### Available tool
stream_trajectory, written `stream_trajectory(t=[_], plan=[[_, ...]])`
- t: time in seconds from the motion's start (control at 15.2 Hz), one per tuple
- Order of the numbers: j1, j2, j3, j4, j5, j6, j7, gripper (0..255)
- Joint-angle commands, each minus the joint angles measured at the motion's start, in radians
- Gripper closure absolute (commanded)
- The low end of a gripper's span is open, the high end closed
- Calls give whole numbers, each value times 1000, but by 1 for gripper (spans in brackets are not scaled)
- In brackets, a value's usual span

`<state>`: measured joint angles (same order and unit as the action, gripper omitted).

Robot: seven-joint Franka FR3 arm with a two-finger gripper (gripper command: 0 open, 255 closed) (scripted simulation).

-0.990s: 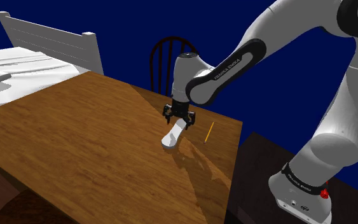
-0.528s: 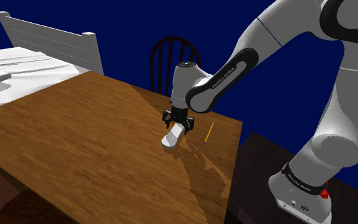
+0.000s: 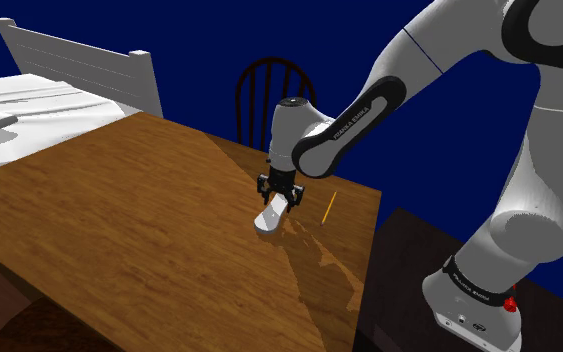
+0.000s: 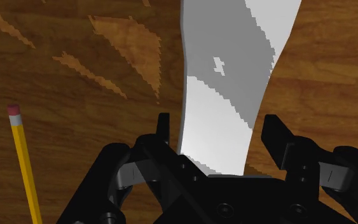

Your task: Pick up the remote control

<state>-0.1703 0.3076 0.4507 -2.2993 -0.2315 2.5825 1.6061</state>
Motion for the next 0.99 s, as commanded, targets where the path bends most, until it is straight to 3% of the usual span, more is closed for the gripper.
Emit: stream_trajectory(t=[0.0, 0.92], plan=[[0, 2, 0, 0, -1, 2, 0, 255], [-43, -152, 59, 17, 132, -151, -91, 255]])
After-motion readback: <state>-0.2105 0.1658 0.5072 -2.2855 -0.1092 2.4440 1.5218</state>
